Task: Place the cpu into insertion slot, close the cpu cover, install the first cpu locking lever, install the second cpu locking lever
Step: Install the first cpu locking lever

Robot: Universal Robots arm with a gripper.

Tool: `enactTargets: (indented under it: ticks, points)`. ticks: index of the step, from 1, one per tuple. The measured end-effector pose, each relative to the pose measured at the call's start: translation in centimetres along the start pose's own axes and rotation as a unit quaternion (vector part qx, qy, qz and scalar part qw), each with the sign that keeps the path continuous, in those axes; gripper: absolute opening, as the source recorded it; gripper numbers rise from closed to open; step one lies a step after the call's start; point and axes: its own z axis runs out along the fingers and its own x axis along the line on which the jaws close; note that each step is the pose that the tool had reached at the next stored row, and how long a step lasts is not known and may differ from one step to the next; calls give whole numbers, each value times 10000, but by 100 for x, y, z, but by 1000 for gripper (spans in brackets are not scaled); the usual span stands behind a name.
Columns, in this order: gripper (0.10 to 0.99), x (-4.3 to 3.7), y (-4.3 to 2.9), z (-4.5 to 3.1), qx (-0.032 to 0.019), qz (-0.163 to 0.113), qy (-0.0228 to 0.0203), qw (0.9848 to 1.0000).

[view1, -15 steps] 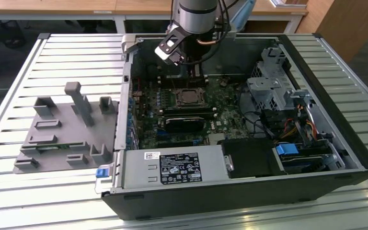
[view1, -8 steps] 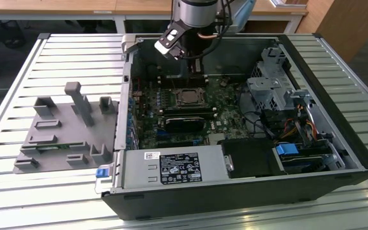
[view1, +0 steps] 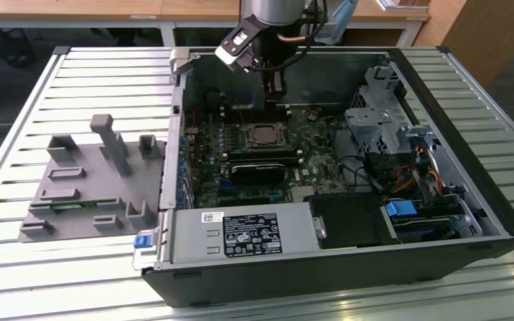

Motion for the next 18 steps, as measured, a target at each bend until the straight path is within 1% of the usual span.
enactTargets:
  ticks: [2,4,7,9,13,16,18]
  points:
    - [106,0,0,0,0,-65,2,10000]
    - [106,0,0,-1,2,-236,6,9997]
    - [106,0,0,-1,3,-506,15,9987]
    - [106,0,0,-1,5,-688,21,9976]
    - [106,0,0,-1,6,-1040,33,9946]
    - [106,0,0,-1,8,-1229,39,9924]
    - [106,0,0,-1,8,-1317,42,9913]
